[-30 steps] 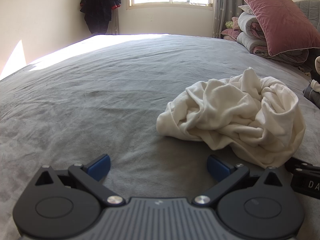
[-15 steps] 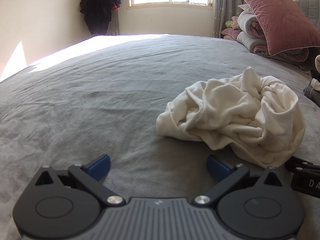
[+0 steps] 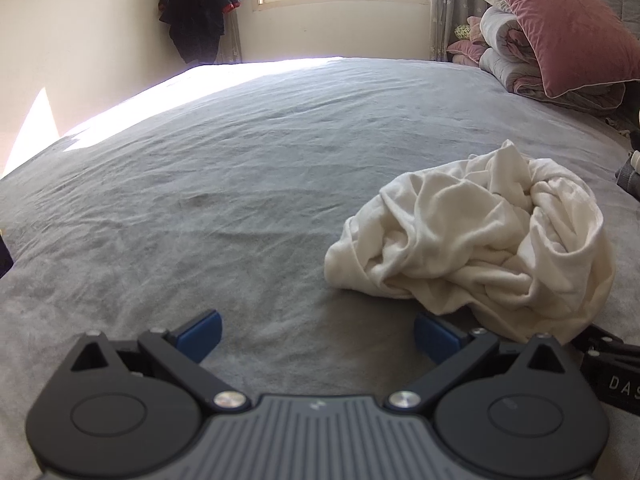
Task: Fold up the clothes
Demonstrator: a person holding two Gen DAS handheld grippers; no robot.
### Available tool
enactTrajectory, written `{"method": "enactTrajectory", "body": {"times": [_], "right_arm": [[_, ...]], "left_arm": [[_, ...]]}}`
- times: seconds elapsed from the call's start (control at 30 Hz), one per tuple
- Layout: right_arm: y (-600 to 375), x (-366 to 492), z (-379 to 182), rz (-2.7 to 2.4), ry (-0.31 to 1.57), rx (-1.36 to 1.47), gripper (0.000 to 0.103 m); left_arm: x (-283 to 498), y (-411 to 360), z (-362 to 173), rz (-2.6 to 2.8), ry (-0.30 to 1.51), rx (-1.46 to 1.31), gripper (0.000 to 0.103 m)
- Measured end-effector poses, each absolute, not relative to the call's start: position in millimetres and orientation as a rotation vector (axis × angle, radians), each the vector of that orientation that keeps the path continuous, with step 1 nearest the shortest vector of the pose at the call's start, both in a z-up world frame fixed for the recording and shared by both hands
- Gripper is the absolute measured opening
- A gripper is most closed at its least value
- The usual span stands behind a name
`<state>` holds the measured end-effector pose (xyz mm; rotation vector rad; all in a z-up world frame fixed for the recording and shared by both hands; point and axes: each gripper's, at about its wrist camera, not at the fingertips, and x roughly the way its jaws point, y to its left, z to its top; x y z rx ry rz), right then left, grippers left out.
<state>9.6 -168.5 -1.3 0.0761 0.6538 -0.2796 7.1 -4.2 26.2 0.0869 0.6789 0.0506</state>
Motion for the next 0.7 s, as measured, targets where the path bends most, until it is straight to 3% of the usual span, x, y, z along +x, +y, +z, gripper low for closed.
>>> {"method": "enactTrajectory", "body": {"times": [0.43, 0.7], "right_arm": [[-191, 6, 39, -0.181, 0.672, 0.229, 0.103], [-180, 7, 58, -0.104, 0.691, 0.18, 0.103]], "left_arm": [[27, -11, 63, -0.007, 0.701, 0.062, 0.103], [34, -12, 66, -0.135, 0.737, -0.071, 0.102]]}}
